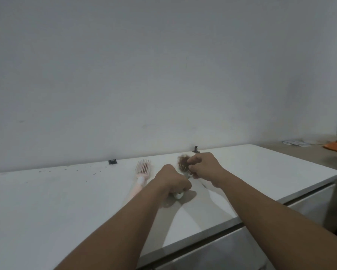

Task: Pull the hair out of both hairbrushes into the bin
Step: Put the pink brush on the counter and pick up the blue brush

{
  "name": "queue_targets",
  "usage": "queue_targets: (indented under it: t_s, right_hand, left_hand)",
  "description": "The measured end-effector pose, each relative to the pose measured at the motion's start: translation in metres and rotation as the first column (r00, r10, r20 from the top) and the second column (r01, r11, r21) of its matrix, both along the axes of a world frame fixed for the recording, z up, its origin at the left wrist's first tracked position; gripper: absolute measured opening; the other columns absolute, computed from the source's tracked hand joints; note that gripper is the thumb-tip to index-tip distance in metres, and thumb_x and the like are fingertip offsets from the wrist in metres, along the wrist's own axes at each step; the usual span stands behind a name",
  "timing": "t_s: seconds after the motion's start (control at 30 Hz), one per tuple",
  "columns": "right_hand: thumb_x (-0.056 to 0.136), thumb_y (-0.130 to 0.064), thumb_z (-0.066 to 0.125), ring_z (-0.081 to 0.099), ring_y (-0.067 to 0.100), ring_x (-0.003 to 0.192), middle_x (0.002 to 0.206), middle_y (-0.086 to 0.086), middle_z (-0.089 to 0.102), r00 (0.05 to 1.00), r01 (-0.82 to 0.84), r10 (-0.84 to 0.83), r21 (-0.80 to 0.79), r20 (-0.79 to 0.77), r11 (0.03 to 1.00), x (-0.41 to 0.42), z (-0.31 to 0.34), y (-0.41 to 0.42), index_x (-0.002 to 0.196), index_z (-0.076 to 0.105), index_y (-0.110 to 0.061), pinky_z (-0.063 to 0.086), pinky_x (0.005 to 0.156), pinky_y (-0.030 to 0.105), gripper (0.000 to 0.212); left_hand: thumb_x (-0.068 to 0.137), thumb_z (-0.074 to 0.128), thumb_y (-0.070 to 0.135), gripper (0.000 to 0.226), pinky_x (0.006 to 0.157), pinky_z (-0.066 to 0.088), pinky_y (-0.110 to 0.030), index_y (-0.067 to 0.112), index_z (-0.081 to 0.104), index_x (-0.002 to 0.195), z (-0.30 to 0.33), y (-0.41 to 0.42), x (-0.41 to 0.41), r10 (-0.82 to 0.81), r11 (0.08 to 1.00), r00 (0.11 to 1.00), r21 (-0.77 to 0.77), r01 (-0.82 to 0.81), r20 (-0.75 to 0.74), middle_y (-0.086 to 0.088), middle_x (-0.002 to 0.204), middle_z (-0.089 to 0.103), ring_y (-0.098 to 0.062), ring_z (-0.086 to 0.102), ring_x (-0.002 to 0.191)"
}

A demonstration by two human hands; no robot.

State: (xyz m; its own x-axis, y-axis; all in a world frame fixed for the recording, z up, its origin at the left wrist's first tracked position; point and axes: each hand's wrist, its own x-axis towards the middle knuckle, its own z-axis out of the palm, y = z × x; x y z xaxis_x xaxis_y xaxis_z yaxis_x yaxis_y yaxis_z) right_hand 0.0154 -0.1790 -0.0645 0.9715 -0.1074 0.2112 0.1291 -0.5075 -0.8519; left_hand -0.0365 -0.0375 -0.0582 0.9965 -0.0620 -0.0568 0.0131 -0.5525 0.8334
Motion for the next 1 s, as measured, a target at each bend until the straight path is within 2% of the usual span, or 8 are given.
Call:
queue_targets:
  t_s: [0.13,0.27,0.4,0.5,0.57,0.67,0.8,1.0]
  right_hand:
    - [0.077,0.013,0.068,0.063,0.028,0.065,0.081,0.015,0.061,1.0,-0.005,0.012,0.28,-0.023,0.96,-0.019,0.002,-0.008,0.076,0.062,-0.005,0.06,0.065,0.037,0.018]
    - [0.071,0.015,0.073,0.066,0.031,0.079,0.093,0.017,0.059,0.999,-0.021,0.002,0.418,0.044,0.908,-0.043,0.01,-0.02,0.084,0.059,-0.001,0.061,0.065,0.035,0.025]
    - [0.069,0.012,0.077,0.065,0.031,0.086,0.103,0.016,0.053,0.998,-0.01,-0.02,0.492,0.057,0.871,-0.072,0.022,-0.036,0.11,0.052,-0.002,0.062,0.066,0.036,0.05]
    - [0.077,0.001,0.076,0.07,0.028,0.086,0.109,0.016,0.059,0.999,-0.002,-0.014,0.518,0.028,0.856,-0.094,0.034,-0.056,0.123,0.043,-0.009,0.061,0.064,0.034,0.058]
    - [0.083,-0.007,0.073,0.072,0.026,0.083,0.112,0.017,0.064,0.999,0.022,-0.031,0.51,0.009,0.86,-0.106,0.039,-0.071,0.125,0.045,-0.012,0.06,0.062,0.034,0.051]
    - [0.086,-0.006,0.07,0.073,0.028,0.084,0.113,0.018,0.066,0.996,0.072,-0.084,0.447,0.006,0.892,-0.125,0.04,-0.093,0.124,0.052,-0.01,0.062,0.066,0.036,0.043]
    - [0.082,0.001,0.072,0.07,0.025,0.072,0.098,0.021,0.069,0.994,0.093,-0.112,0.462,0.014,0.882,-0.155,0.028,-0.118,0.115,0.058,0.0,0.061,0.058,0.034,0.036]
    - [0.086,-0.006,0.069,0.069,0.023,0.073,0.09,0.017,0.069,0.988,0.152,-0.149,0.468,-0.044,0.871,-0.2,-0.009,-0.154,0.109,0.061,-0.002,0.061,0.061,0.035,0.025]
  left_hand:
    - [0.046,0.068,-0.002,0.024,0.053,0.039,-0.026,0.009,0.05,0.056,0.004,0.004,-0.004,-0.079,0.993,0.993,-0.095,0.07,-0.085,-0.011,0.056,0.048,-0.024,0.048,0.052]
    - [0.068,0.061,-0.026,0.031,0.073,0.059,-0.044,0.001,0.056,0.084,0.003,0.002,-0.013,-0.198,0.94,0.97,-0.306,0.148,-0.141,-0.023,0.082,0.06,-0.03,0.066,0.062]
    - [0.078,0.047,-0.029,0.064,0.068,0.058,-0.039,0.013,0.045,0.126,0.004,-0.012,-0.027,-0.3,0.888,0.942,-0.405,0.218,-0.151,-0.018,0.092,0.057,-0.024,0.065,0.066]
    - [0.079,0.042,-0.029,0.071,0.071,0.057,-0.041,0.02,0.043,0.131,0.007,-0.027,-0.039,-0.363,0.833,0.92,-0.495,0.248,-0.15,-0.019,0.098,0.054,-0.027,0.061,0.076]
    - [0.079,0.044,-0.028,0.067,0.063,0.056,-0.038,0.019,0.044,0.128,0.008,-0.04,-0.049,-0.379,0.817,0.917,-0.509,0.271,-0.121,-0.02,0.102,0.054,-0.027,0.06,0.075]
    - [0.079,0.054,-0.019,0.053,0.05,0.049,-0.031,0.015,0.047,0.119,0.007,-0.062,-0.063,-0.388,0.819,0.916,-0.493,0.293,-0.101,-0.02,0.102,0.056,-0.026,0.059,0.069]
    - [0.083,0.071,0.013,0.02,0.049,0.047,-0.026,0.008,0.056,0.095,-0.001,-0.097,-0.082,-0.386,0.788,0.916,-0.555,0.264,-0.111,-0.016,0.09,0.059,-0.024,0.058,0.055]
    - [0.086,0.067,0.044,0.04,0.045,0.045,-0.023,0.007,0.066,0.101,-0.035,-0.137,-0.105,-0.402,0.781,0.909,-0.559,0.279,-0.109,-0.014,0.077,0.061,-0.02,0.056,0.044]
